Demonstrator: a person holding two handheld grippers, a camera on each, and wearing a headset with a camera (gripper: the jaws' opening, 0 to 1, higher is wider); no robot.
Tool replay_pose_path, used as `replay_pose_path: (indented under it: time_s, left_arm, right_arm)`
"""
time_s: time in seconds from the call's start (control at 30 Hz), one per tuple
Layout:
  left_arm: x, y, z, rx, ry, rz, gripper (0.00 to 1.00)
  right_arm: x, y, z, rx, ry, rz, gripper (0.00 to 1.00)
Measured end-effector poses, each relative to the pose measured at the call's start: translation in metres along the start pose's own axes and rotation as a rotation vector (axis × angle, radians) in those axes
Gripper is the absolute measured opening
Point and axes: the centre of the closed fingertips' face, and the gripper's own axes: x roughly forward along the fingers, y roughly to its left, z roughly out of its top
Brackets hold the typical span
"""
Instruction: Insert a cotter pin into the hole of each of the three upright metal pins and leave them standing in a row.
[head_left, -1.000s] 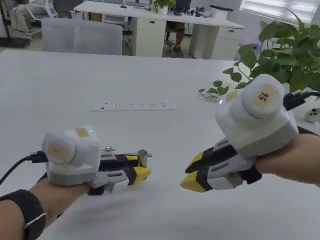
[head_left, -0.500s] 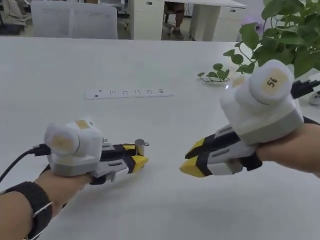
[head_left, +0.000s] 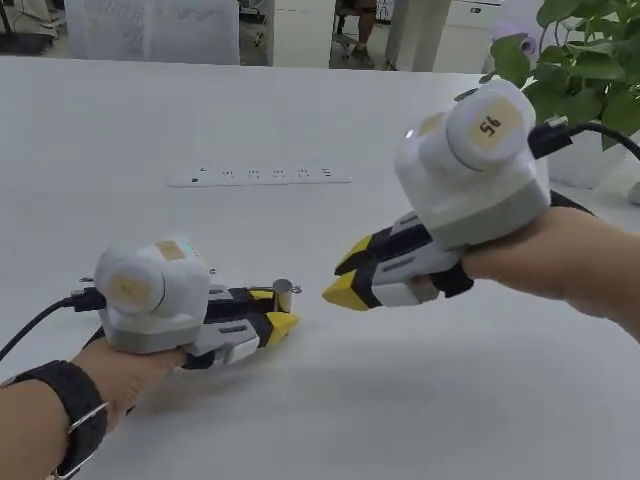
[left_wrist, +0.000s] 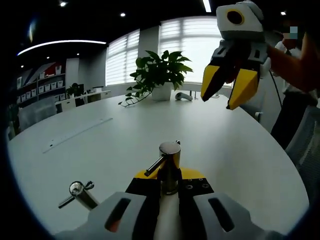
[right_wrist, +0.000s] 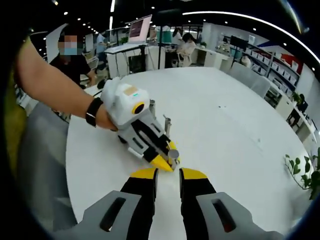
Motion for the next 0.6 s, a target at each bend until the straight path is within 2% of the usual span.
replay_pose_path:
  time_s: [0.07, 0.17, 0.27, 0.4, 0.6]
  left_arm:
    - [0.000, 0.000, 0.000, 0.003, -0.002, -0.002, 0.11]
    - [0.000, 0.000, 0.000, 0.013, -0.001, -0.005, 0.11]
    - [-0.001, 0.001, 0.000, 0.012, -0.004, -0.009, 0.11]
    - [-0.001, 0.002, -0.001, 0.008, -0.009, -0.013, 0.11]
    - [0.000, 0.004, -0.001, 0.007, -0.011, -0.018, 0.11]
  right_arm:
    - [0.011, -0.002, 0.005, -0.032, -0.007, 0.013, 0.19]
    - [0.026, -0.007, 0.003, -0.071, 0.005, 0.013, 0.21]
    - [0.041, -0.008, 0.000, -0.059, 0.004, 0.049, 0.21]
    - [0.057, -0.013, -0.008, -0.053, 0.015, 0.068, 0.22]
    - [0.072, -0.013, -0.014, -0.066, 0.025, 0.099, 0.21]
